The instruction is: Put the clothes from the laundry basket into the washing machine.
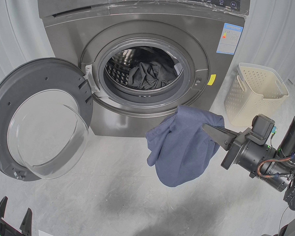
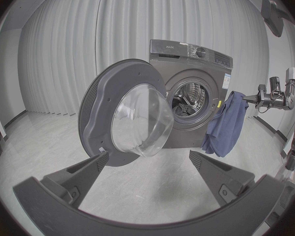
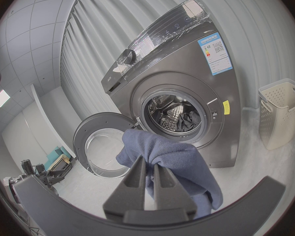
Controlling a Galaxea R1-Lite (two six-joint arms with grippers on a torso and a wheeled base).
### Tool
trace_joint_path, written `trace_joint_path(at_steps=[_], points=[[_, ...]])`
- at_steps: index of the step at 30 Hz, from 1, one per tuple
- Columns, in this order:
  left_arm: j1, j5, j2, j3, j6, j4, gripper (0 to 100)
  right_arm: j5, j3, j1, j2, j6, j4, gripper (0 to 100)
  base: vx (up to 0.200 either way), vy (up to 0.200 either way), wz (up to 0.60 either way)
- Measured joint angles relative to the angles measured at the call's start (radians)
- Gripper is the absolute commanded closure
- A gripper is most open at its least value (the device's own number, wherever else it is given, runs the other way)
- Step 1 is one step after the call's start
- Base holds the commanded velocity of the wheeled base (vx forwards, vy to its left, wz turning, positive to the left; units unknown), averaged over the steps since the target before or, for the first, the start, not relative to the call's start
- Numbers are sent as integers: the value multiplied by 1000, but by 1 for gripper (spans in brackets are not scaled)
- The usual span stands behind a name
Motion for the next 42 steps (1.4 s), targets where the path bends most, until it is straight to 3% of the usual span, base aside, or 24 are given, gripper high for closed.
trace_joint_path(at_steps=[6,15,25,28,34,39,42], points=[[1,2,0,0,7,-1,0,2,7,3,1,2,1,100,0,-67,0],[4,2,0,0,49,-3,0,1,-52,60,44,8,-9,100,0,0,0],[4,-25,0,-2,48,-24,0,-1,-161,127,81,43,-19,100,0,0,0],[5,-80,2,-53,39,-42,0,-1,-185,134,90,54,-19,100,0,0,0],[-7,-253,93,-169,13,-54,0,-2,-242,138,108,69,-21,100,0,0,0],[-17,-417,215,-179,-3,-61,0,-4,-278,136,126,72,-23,100,0,0,0],[-22,-483,294,-175,-5,-73,0,-6,-303,131,139,74,-23,100,0,0,0]])
